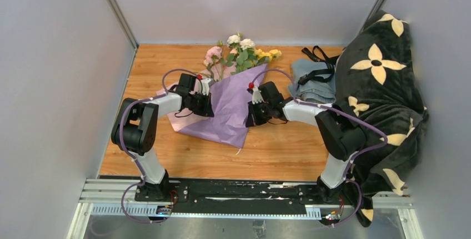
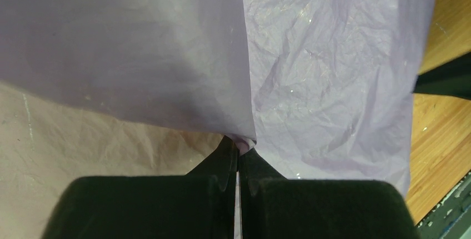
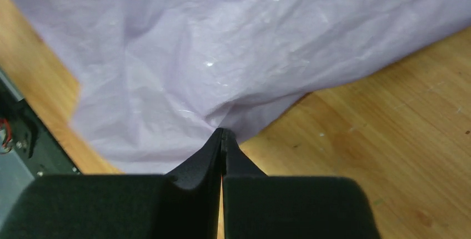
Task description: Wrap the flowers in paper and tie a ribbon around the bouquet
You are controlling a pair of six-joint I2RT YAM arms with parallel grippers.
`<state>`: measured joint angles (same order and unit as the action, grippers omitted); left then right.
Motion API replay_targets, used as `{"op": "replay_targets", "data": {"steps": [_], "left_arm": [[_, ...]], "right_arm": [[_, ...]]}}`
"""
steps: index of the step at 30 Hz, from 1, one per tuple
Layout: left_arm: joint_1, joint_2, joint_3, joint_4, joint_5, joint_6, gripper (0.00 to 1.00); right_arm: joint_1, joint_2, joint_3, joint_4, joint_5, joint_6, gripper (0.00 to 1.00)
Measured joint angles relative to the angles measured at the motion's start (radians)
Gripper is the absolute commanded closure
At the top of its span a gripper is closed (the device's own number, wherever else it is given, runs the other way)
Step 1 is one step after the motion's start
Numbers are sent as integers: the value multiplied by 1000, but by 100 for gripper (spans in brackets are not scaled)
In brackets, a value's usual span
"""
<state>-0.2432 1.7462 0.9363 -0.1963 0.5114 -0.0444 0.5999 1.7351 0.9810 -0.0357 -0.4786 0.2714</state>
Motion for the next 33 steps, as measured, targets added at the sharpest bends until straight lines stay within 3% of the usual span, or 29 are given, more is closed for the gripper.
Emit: {"op": "replay_targets", "data": {"steps": [4,8,11,13,23,26,32,33], "left_arm": [[0,0,-2,0,-2,0,100],[0,0,-2,0,-6,1,100],[0,0,-2,0,-5,0,100],[0,0,-3,0,-6,0,100],[0,0,-9,4,-8,-9,100],[0,0,-9,5,-9,-13,100],[0,4,-9,9,-7,-19,100],[0,4,-7,8,-7,-19,96]], "right_arm": [[-25,33,-51,51,44,47,100],[-68,-44,-139,73,119,89,98],[-100,-116,-191,42,179,81,82],[-111,-151,-201,3,196,51,78],[-14,-145,-89,82,64,25,97],[66,-68,-7,195,-22,51,100],[166,80,-43,323,-133,130,100],[174,115,-55,325,-142,138,100]]}}
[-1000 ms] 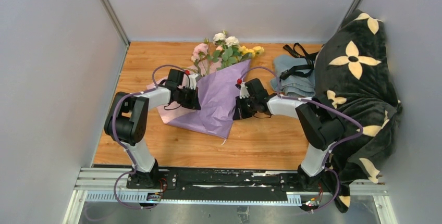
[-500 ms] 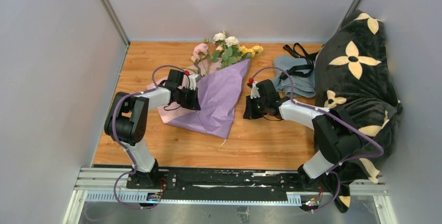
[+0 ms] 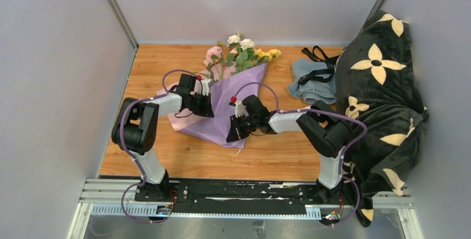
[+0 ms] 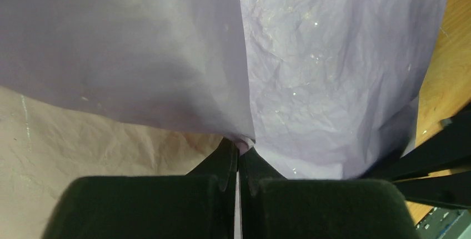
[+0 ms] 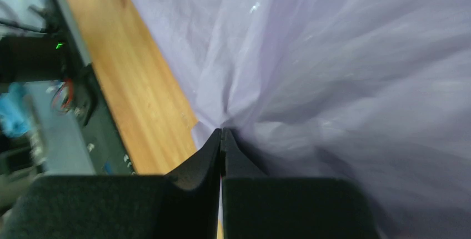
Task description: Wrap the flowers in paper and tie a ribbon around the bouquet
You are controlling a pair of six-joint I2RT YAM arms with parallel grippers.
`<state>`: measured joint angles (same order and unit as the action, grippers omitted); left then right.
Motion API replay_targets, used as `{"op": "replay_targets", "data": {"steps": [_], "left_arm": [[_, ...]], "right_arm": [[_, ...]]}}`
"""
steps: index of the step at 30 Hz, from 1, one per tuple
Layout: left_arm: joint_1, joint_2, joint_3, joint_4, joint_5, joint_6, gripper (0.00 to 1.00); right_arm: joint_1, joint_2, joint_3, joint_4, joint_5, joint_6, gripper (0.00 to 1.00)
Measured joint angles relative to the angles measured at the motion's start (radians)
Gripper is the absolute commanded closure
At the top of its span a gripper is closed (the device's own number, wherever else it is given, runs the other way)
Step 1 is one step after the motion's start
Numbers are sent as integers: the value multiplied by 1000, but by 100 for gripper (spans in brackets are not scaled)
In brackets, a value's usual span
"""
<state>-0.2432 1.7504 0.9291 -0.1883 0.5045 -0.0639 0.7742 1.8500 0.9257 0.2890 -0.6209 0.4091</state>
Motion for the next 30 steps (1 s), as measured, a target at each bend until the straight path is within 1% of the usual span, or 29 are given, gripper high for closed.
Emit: {"op": "replay_targets", "data": {"steps": [1,2,3,4,5,8,10,11,12,16,19,21,25,27,30], "left_arm": [[0,1,2,-1,0,0,85],[0,3,6,-5,1,0,65],[0,4,14,-16,0,1,52],[0,4,24,-28,-2,10,42],[2,4,40,-47,-1,15,34],[34,-14,108,-110,2,32,17],[89,-56,134,-136,5,42,8],[137,-90,144,-149,2,41,3],[193,-126,152,-159,-9,41,1],[431,-231,156,-161,-108,37,0],[530,-211,149,-175,-157,34,0],[549,-161,137,-187,-162,31,0],[548,-23,114,-212,-148,6,0],[547,7,145,-202,-142,-17,0],[547,50,195,-179,-178,-34,0]], "right_arm": [[2,21,-9,-2,-1,7,100],[2,38,-16,10,-23,23,100],[2,38,-16,10,-23,26,100],[2,38,-16,10,-19,26,100],[2,38,-15,8,-18,29,100],[2,40,-14,5,-12,41,100],[2,40,-14,6,-10,48,100],[2,40,-14,6,-8,50,100],[2,40,-14,6,-6,52,100],[2,40,-14,6,-5,56,100],[2,40,-11,5,-3,55,100],[3,40,-10,5,-1,52,100],[3,40,-9,3,-1,41,100],[3,40,-8,3,0,35,100],[5,40,-6,2,0,25,100]]}}
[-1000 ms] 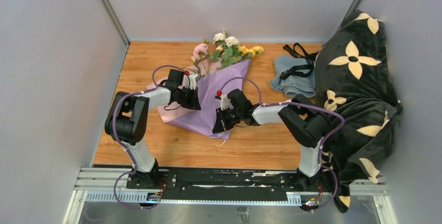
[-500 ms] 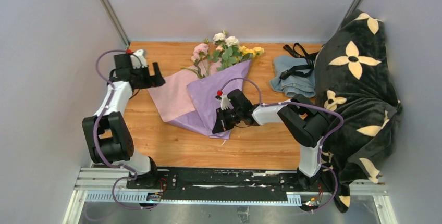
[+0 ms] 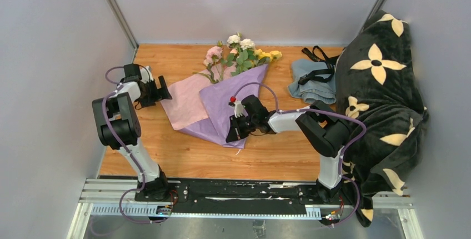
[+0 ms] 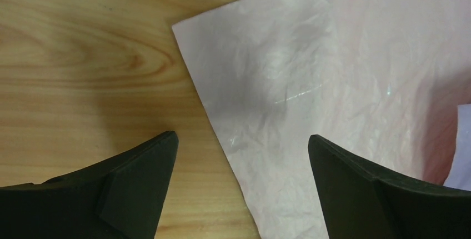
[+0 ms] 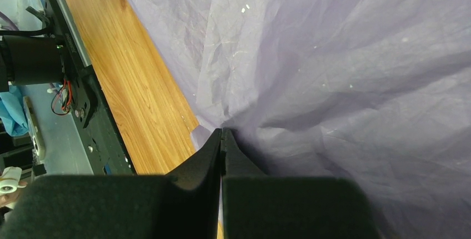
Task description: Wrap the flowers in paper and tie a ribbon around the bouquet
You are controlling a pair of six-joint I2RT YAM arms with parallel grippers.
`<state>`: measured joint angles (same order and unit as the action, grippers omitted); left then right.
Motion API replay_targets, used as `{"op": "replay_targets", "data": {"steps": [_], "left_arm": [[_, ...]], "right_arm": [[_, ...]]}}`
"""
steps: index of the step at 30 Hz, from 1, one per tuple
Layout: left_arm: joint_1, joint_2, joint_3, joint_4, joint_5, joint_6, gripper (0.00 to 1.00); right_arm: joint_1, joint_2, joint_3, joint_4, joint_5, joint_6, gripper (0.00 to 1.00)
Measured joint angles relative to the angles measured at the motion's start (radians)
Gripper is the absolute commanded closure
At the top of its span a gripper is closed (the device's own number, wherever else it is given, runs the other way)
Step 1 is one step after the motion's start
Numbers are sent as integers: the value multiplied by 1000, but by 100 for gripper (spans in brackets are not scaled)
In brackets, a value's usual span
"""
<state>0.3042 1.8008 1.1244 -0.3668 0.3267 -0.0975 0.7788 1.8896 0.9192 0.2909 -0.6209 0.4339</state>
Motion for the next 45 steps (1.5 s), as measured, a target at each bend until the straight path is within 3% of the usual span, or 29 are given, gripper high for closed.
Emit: {"op": "replay_targets", "data": {"steps": [5,11,16,20,30,37,44,45], "left_arm": [[-6,79,87,16,-47,-2,6],[-19,174,205,23,-54,25,30],[-39,205,237,20,-44,57,63],[-58,220,249,10,-3,80,100],[-89,127,130,-42,211,81,100],[-231,-80,92,-100,392,78,100],[-337,-248,93,-103,423,68,100],[-367,-256,95,-104,423,69,91]], "right_arm": [[0,0,6,-11,-1,-16,100],[1,5,25,-40,-4,-36,100],[1,6,35,-56,-4,-46,100],[1,8,40,-65,-4,-54,100],[1,10,47,-75,-5,-58,100],[1,10,50,-80,-6,-58,100],[-11,24,53,-58,-16,-22,100],[-15,26,53,-52,-17,-14,100]]}}
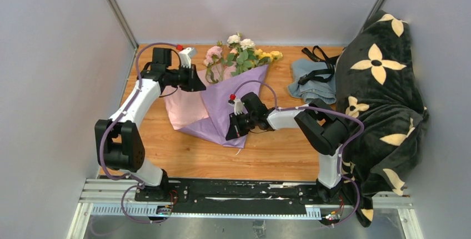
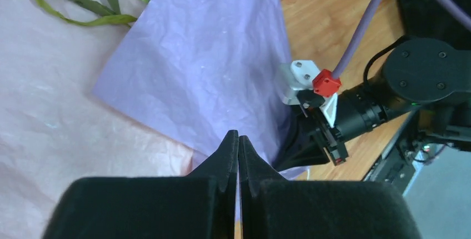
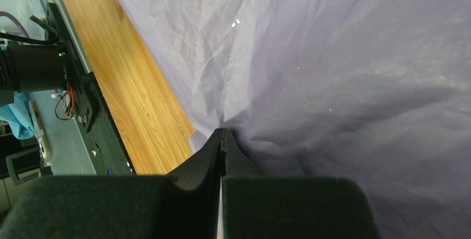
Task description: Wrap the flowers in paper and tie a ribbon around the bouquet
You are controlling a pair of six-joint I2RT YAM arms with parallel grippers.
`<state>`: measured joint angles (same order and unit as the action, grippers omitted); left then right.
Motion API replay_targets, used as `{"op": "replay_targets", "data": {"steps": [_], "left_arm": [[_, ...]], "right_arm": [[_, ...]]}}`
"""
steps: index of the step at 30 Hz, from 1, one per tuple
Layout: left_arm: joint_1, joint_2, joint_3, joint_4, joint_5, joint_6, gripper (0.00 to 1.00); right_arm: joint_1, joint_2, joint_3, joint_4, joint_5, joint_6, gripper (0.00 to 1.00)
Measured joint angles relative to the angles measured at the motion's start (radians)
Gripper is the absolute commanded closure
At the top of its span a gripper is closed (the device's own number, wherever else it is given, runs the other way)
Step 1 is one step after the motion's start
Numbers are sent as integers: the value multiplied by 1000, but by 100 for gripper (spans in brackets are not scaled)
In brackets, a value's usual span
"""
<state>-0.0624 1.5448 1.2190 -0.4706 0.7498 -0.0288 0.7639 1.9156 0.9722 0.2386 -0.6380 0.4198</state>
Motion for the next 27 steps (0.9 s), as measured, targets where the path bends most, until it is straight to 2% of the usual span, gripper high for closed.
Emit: {"op": "replay_targets", "data": {"steps": [1,4,5,7,8,12,15,19,24,25,26,27], "left_arm": [[-19,-6,7,-13,-5,9,78],[-19,-7,43,-69,-85,64,30],[0,-12,53,-86,-149,92,19],[35,-28,43,-89,-224,99,4],[61,-40,30,-86,-258,107,1],[209,-117,-82,-105,-344,85,0],[224,-192,-199,-144,-303,13,0],[154,-265,-333,-187,-235,-127,0],[-47,-256,-435,-178,-220,-257,0],[-74,-246,-449,-175,-222,-276,5],[-96,-234,-457,-170,-227,-293,15],[-114,-222,-462,-163,-230,-306,40]], "right_arm": [[-3,1,0,4,0,6,100],[-8,1,0,8,2,13,100],[-8,1,0,8,4,13,100],[-8,1,0,8,5,14,100],[-8,1,0,8,5,14,100],[-8,1,0,7,6,14,100],[-8,1,0,7,6,14,100],[-8,1,0,8,10,26,100],[-8,2,0,10,21,60,100],[-8,2,0,11,22,66,100],[-8,3,0,11,25,72,100],[-8,3,0,11,29,79,100]]}}
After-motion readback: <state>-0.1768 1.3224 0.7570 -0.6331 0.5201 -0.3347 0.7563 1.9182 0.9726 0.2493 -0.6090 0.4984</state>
